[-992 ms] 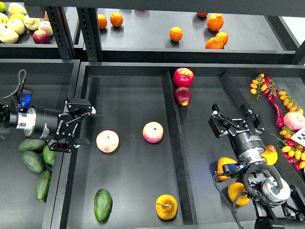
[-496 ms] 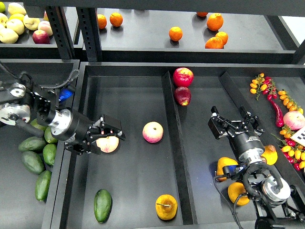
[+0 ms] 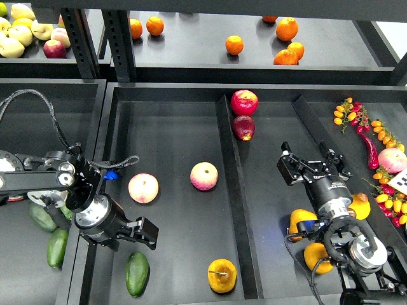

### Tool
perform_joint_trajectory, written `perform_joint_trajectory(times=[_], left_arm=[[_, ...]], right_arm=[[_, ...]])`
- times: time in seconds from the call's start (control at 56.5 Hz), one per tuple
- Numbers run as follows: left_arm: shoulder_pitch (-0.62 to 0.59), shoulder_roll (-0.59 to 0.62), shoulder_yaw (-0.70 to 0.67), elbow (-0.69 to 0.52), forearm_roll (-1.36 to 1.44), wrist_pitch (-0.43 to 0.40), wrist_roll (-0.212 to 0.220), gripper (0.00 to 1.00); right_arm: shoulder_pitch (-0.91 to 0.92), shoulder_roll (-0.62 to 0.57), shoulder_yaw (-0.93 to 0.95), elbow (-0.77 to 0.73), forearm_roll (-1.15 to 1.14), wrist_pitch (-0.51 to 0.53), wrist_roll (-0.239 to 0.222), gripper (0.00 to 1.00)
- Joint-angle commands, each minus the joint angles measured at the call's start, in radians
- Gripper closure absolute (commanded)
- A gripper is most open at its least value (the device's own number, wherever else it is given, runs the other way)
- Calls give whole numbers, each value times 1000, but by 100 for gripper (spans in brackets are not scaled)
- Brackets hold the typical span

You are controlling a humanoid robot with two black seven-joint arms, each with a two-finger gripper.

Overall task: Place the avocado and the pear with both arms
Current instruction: 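Lower the left gripper onto the dark green avocado and close it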

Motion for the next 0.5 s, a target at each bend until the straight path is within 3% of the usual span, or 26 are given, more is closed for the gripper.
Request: perform_joint_trajectory(times=[0.0, 0.478], left_arm=[[-1, -3, 17, 18, 3, 0, 0, 0], [-1, -102, 82, 99, -2, 0, 0, 0]], right_arm=[[0, 0, 0, 0, -1, 0, 0, 0], [11, 0, 0, 0, -34, 0, 0, 0]])
